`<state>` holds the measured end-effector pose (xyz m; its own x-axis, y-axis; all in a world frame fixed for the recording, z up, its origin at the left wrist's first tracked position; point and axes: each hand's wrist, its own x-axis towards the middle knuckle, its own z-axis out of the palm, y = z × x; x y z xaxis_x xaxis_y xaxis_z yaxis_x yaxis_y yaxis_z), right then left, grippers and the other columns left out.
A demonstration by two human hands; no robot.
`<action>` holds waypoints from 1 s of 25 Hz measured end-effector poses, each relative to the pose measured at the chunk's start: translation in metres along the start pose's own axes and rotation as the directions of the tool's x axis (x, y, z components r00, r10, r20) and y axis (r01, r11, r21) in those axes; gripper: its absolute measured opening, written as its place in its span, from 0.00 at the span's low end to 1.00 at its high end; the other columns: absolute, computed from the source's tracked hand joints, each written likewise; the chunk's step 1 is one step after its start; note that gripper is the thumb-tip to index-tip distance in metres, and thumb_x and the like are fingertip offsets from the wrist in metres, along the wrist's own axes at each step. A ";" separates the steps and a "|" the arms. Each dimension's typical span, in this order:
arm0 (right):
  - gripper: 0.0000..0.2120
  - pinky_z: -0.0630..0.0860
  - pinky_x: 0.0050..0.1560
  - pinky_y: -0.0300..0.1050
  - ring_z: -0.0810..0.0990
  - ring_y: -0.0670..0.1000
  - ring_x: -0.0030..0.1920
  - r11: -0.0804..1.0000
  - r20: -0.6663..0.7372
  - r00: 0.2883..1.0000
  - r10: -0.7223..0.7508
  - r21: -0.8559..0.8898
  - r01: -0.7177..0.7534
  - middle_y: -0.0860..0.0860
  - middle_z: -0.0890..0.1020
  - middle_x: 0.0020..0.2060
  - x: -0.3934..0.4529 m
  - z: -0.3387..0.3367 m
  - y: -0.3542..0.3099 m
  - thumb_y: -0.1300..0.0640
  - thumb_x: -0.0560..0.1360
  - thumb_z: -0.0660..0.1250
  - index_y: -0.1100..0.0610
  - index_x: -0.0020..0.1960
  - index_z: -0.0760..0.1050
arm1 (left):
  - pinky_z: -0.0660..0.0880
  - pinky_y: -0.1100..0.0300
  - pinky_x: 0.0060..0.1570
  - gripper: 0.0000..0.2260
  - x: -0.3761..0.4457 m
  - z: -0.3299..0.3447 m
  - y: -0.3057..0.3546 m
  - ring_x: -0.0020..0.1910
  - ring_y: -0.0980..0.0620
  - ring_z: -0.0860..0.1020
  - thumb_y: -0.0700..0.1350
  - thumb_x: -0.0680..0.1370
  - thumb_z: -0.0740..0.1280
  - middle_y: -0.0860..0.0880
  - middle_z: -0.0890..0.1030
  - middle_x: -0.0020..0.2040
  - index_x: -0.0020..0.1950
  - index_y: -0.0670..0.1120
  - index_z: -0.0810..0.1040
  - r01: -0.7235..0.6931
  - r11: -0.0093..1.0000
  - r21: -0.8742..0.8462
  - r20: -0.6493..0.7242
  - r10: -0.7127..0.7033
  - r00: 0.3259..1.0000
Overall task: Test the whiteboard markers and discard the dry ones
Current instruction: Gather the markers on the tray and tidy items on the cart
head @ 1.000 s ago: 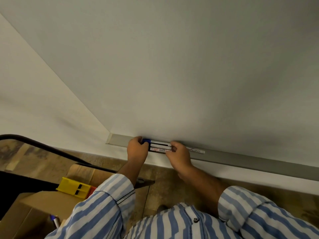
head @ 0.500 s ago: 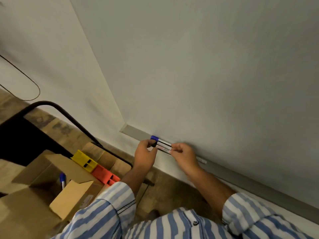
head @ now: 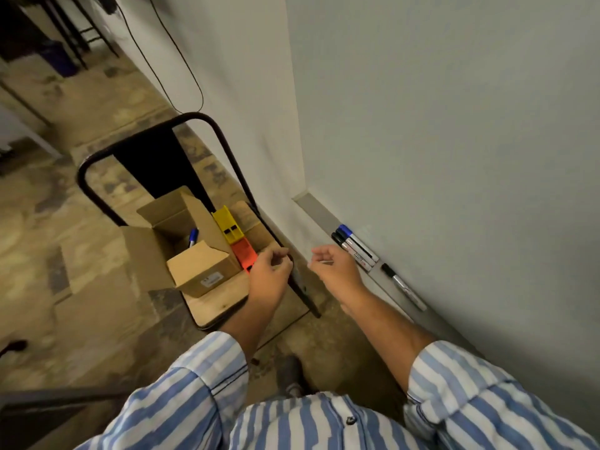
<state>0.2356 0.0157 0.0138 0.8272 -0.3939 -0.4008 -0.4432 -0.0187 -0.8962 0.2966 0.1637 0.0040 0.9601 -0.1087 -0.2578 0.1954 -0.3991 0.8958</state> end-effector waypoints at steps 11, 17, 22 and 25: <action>0.14 0.83 0.57 0.42 0.82 0.43 0.55 0.977 0.135 0.980 -0.148 -0.136 0.166 0.45 0.84 0.54 -0.005 0.094 -0.041 0.57 0.80 0.74 0.50 0.65 0.81 | 0.81 0.58 0.50 0.10 0.003 -0.112 -0.008 0.56 0.57 0.81 0.38 0.81 0.69 0.54 0.83 0.56 0.57 0.52 0.81 -0.169 0.982 -0.083 -0.198 0.150 0.969; 0.13 0.79 0.49 0.27 0.82 0.36 0.53 0.894 0.137 0.940 -0.314 -0.292 0.341 0.40 0.84 0.54 0.001 0.204 -0.090 0.56 0.82 0.71 0.48 0.65 0.81 | 0.80 0.57 0.52 0.11 0.072 -0.226 -0.029 0.53 0.56 0.79 0.41 0.80 0.70 0.55 0.81 0.54 0.57 0.56 0.78 -0.263 0.939 0.223 -0.155 0.300 0.941; 0.18 0.83 0.65 0.44 0.84 0.43 0.62 0.836 0.133 0.923 -0.360 -0.394 0.383 0.47 0.85 0.63 0.000 0.281 -0.109 0.58 0.83 0.69 0.51 0.73 0.78 | 0.78 0.51 0.54 0.12 0.129 -0.275 -0.059 0.57 0.48 0.82 0.48 0.83 0.66 0.50 0.84 0.58 0.66 0.53 0.77 -0.378 0.719 0.583 0.310 0.233 0.922; 0.19 0.82 0.65 0.48 0.84 0.49 0.64 0.817 0.054 0.937 -0.344 -0.474 0.327 0.51 0.85 0.65 0.006 0.294 -0.122 0.58 0.84 0.66 0.53 0.74 0.77 | 0.79 0.51 0.53 0.10 0.130 -0.288 -0.073 0.53 0.52 0.82 0.47 0.81 0.65 0.54 0.84 0.54 0.61 0.56 0.78 -0.478 0.734 0.482 0.420 0.284 0.862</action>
<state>0.3962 0.2853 0.0645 0.9464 -0.3135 -0.0771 -0.2551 -0.5798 -0.7738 0.4649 0.4407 0.0097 0.7986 -0.5899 -0.1195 -0.4117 -0.6802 0.6065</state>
